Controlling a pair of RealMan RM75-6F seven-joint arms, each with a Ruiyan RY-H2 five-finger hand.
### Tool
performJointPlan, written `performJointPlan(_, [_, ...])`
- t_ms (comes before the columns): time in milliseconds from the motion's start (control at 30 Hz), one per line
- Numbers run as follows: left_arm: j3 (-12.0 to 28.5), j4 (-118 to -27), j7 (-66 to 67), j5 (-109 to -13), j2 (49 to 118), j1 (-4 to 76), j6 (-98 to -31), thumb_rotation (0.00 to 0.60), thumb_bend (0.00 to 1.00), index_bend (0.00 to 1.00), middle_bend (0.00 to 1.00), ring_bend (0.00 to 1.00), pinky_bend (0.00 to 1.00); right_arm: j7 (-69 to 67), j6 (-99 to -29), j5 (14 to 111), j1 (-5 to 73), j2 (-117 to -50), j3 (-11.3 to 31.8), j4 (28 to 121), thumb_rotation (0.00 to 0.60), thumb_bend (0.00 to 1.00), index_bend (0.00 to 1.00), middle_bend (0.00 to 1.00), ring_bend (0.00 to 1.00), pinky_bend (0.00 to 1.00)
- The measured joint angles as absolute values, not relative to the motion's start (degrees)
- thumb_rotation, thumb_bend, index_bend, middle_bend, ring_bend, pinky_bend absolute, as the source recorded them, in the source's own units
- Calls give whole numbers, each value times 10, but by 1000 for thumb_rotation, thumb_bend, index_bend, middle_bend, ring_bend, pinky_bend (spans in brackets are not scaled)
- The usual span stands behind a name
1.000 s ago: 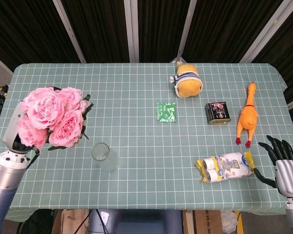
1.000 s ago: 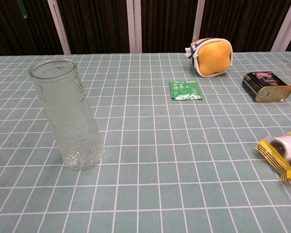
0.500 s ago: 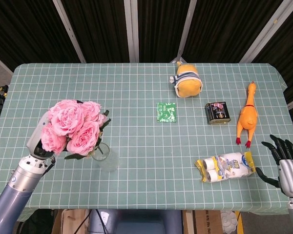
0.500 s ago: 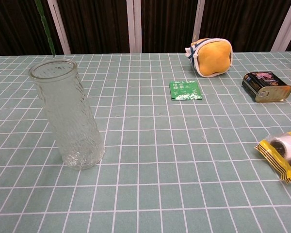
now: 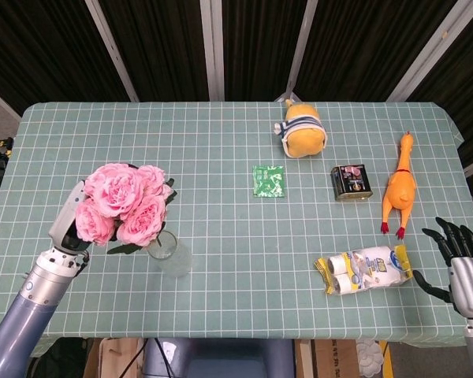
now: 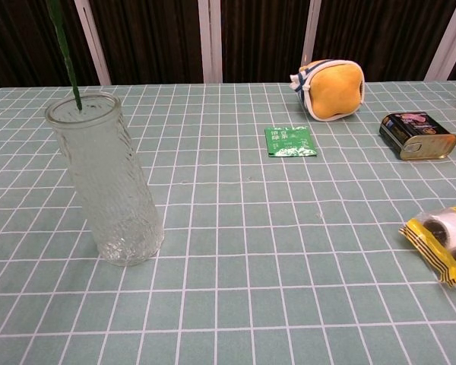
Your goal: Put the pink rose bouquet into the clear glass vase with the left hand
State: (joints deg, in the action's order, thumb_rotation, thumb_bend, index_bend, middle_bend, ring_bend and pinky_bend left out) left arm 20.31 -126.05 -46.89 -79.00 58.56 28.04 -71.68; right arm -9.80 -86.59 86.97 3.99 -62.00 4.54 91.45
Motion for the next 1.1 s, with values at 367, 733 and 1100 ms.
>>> performJointPlan(367, [145, -1245, -426, -853, 614, 265, -723, 600, 380, 296, 384, 305, 429, -108, -869, 872, 38, -617, 45, 915, 600, 280, 206, 88, 77, 0])
performJointPlan(733, [97, -1178, -468, -881, 626, 244, -722, 600, 206, 193, 233, 155, 311, -116, -869, 876, 37, -614, 43, 916, 600, 280, 206, 88, 77, 0])
performJointPlan(1100, [83, -1140, -481, -875, 589, 275, -646, 600, 84, 119, 144, 31, 177, -118, -868, 877, 37, -613, 41, 917, 600, 280, 206, 88, 77, 0])
